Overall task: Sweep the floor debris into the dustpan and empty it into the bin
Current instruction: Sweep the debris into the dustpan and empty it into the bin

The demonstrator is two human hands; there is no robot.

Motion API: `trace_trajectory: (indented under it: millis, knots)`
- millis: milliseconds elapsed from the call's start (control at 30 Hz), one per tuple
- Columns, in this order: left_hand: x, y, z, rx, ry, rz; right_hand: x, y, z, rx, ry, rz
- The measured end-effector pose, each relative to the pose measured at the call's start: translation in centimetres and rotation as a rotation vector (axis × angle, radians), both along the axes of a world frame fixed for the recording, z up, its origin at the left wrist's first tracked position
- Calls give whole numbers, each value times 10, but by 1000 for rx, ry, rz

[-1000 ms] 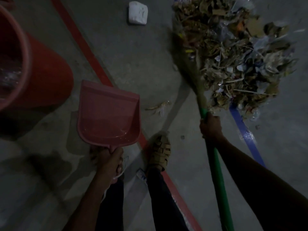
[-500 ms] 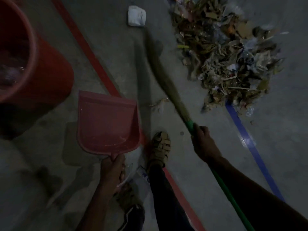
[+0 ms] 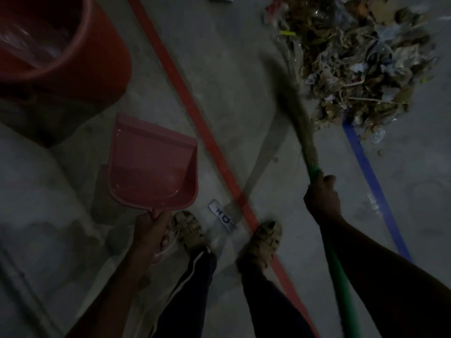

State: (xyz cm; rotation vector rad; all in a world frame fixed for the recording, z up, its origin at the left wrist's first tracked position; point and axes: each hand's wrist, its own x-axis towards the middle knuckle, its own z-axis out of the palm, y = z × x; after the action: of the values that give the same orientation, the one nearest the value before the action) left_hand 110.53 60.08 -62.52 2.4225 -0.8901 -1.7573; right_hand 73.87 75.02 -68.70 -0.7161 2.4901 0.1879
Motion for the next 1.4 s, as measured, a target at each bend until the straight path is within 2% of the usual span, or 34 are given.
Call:
trace_trajectory:
  millis: [133, 267, 367, 500, 600, 667, 733, 867, 967, 1100, 1167, 1233, 1300, 1400]
  knots:
    - [-3, 37, -6, -71, -28, 74, 9, 4, 3, -199, 60, -50]
    - [-21, 81, -13, -138, -24, 177, 28, 42, 7, -279, -93, 3]
    - [-34, 110, -22, -150, 12, 284, 42, 79, 3, -335, -275, 181]
    - [-40, 153, -37, -117, -12, 457, 44, 130, -13, -224, -527, 411]
    - [-40, 186, -47, -108, -44, 516, 41, 159, -25, -153, -598, 601]
    - [-37, 206, -49, -100, -57, 547, 37, 171, -32, -99, -551, 607]
    - [-35, 220, -50, -115, -53, 577, 31, 176, -38, -60, -425, 532]
    - [-31, 240, -56, -175, 63, 667, 20, 172, -39, -167, -236, 439]
    - [-27, 248, -58, -210, 155, 754, 19, 166, -39, -312, -266, 448]
    - [-13, 251, -65, -231, 53, 748, 27, 170, -44, -369, -455, 608]
    - [-11, 250, -67, -235, 45, 740, 33, 176, -48, -266, -590, 722]
    - [-9, 249, -69, -241, 37, 745, 38, 180, -59, -76, -646, 785]
    - [-5, 248, -72, -242, 19, 742, 41, 178, -66, 7, -582, 750]
    - [3, 252, -78, -223, -5, 710, 39, 168, -66, -25, -379, 671]
